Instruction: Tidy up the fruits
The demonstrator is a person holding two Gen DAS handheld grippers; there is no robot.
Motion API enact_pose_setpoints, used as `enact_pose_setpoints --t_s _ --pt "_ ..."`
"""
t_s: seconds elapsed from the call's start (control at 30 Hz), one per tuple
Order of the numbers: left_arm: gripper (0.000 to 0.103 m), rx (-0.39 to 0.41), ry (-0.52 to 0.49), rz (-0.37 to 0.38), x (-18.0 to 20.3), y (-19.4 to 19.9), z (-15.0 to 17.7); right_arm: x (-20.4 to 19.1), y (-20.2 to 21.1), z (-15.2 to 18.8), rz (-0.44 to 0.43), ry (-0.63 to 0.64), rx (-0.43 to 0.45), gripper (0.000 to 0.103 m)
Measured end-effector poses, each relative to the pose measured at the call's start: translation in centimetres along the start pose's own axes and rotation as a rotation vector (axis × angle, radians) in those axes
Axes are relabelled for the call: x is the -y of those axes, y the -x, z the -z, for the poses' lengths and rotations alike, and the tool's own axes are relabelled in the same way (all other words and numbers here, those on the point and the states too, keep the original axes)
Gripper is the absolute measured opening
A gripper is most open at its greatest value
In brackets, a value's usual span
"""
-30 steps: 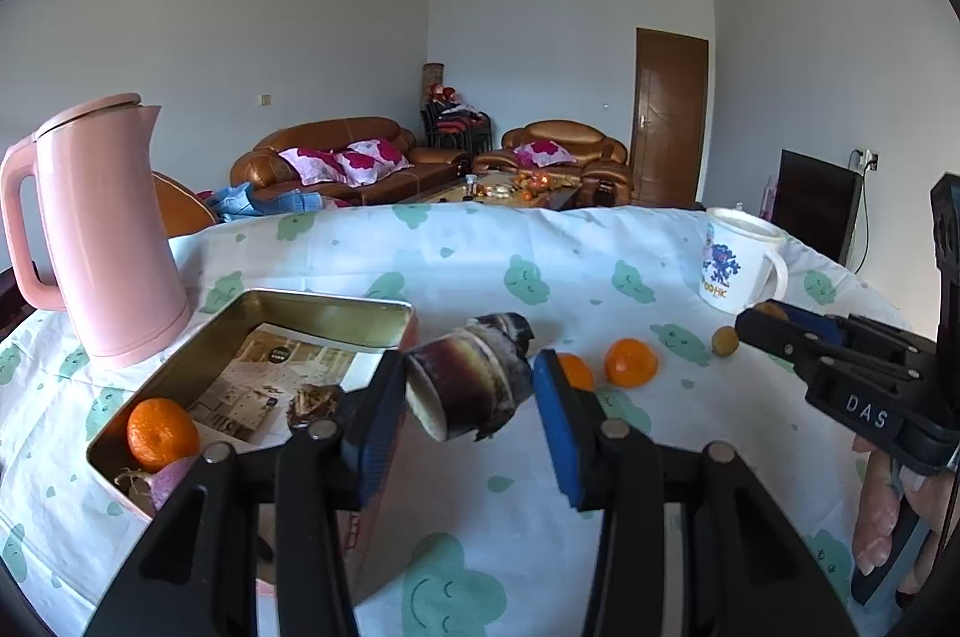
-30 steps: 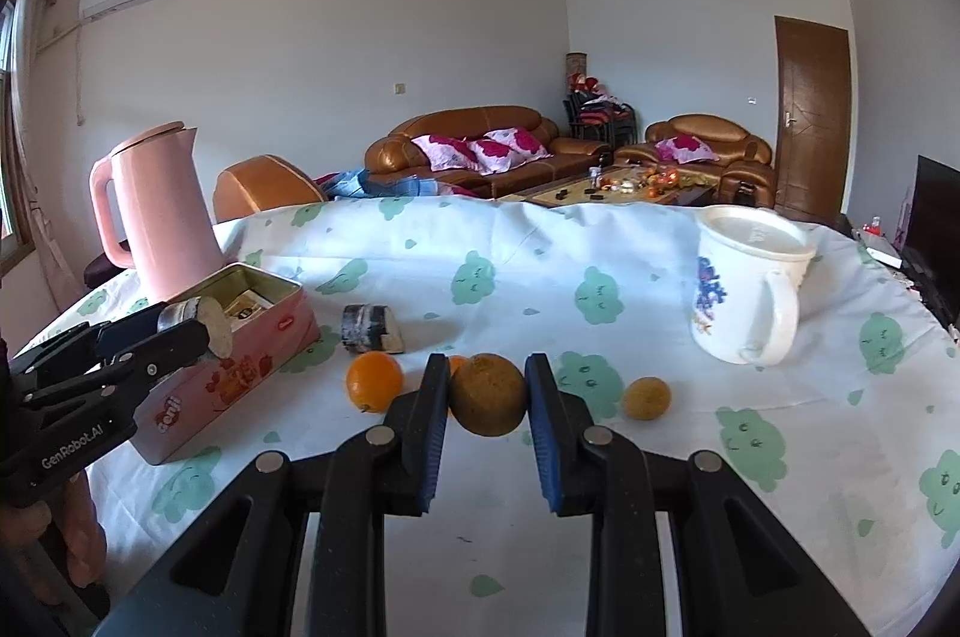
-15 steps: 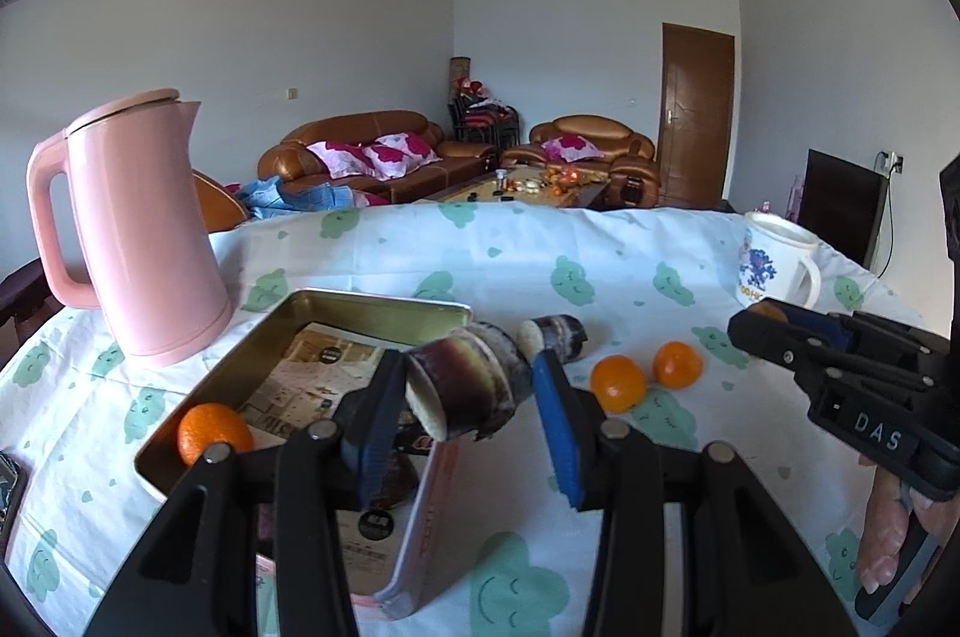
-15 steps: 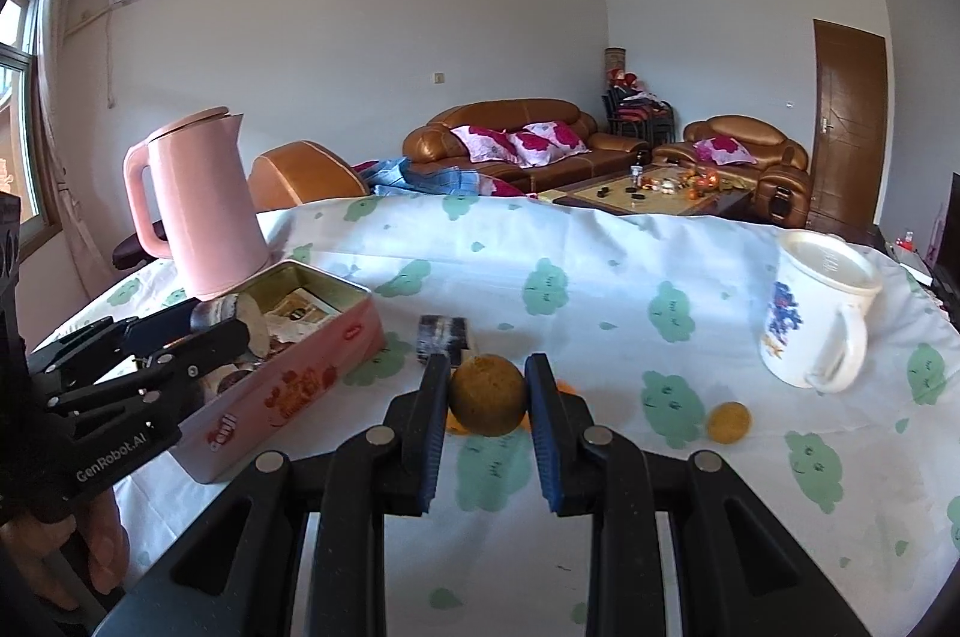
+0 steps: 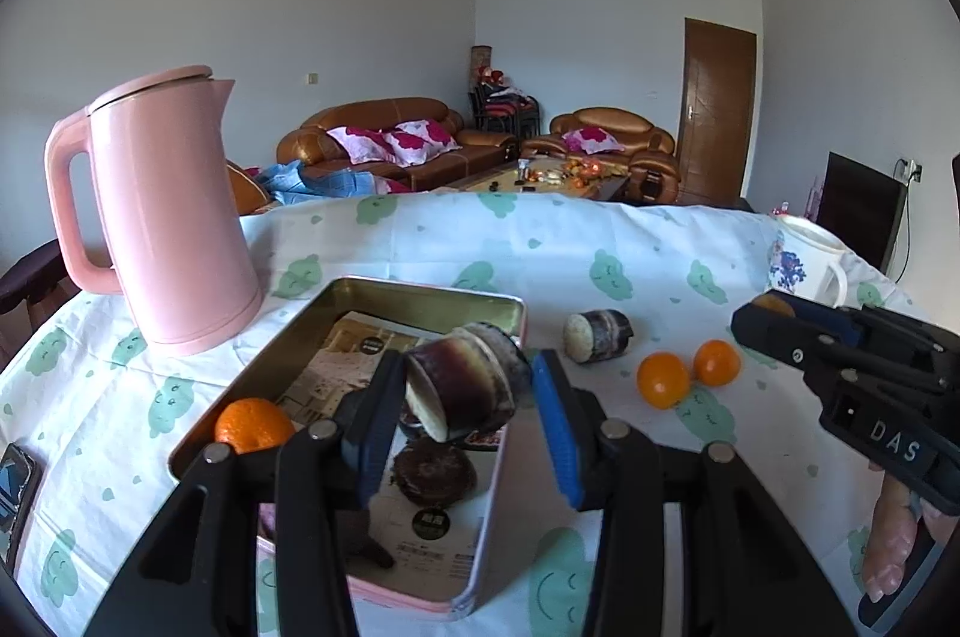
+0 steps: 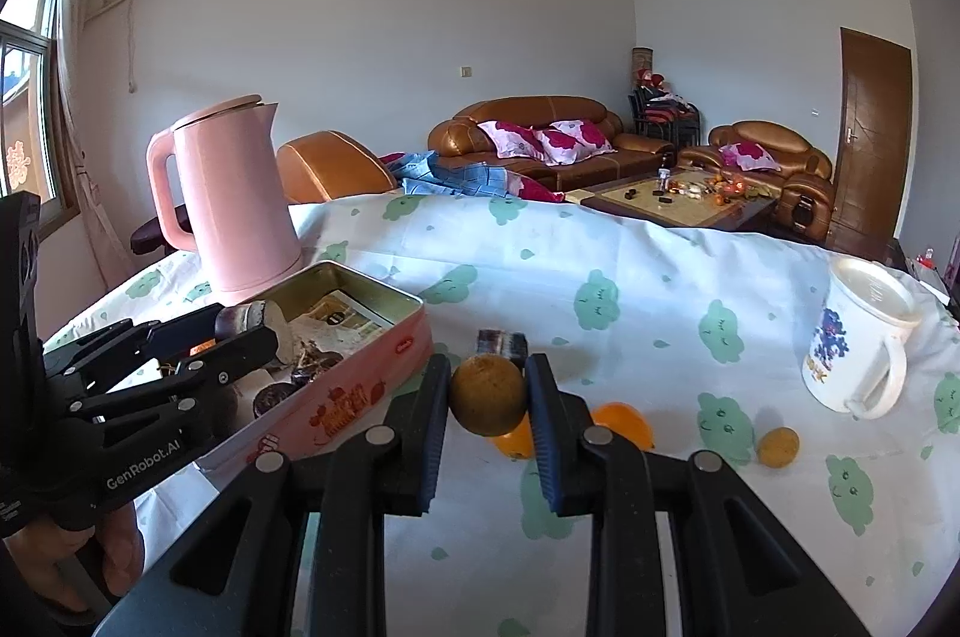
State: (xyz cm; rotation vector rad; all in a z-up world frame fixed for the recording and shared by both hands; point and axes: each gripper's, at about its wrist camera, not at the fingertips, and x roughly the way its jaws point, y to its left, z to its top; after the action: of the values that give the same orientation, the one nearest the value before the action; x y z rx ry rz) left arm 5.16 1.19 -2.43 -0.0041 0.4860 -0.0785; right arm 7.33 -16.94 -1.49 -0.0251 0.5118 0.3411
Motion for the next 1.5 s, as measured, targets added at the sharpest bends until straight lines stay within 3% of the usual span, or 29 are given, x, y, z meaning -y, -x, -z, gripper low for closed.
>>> enact_pose_setpoints --t_s 1.1,1.5 --pt "0.045 -0.012 -0.005 -0.068 -4.1 -0.5 -1.4 -5.7 -2.9 -3.1 -0.104 0.058 0.0 0.027" --pt "0.045 -0.046 0.004 -0.05 -5.8 -1.4 -2.2 -6.7 -4.3 -3.5 -0.125 0.062 -0.012 0.027"
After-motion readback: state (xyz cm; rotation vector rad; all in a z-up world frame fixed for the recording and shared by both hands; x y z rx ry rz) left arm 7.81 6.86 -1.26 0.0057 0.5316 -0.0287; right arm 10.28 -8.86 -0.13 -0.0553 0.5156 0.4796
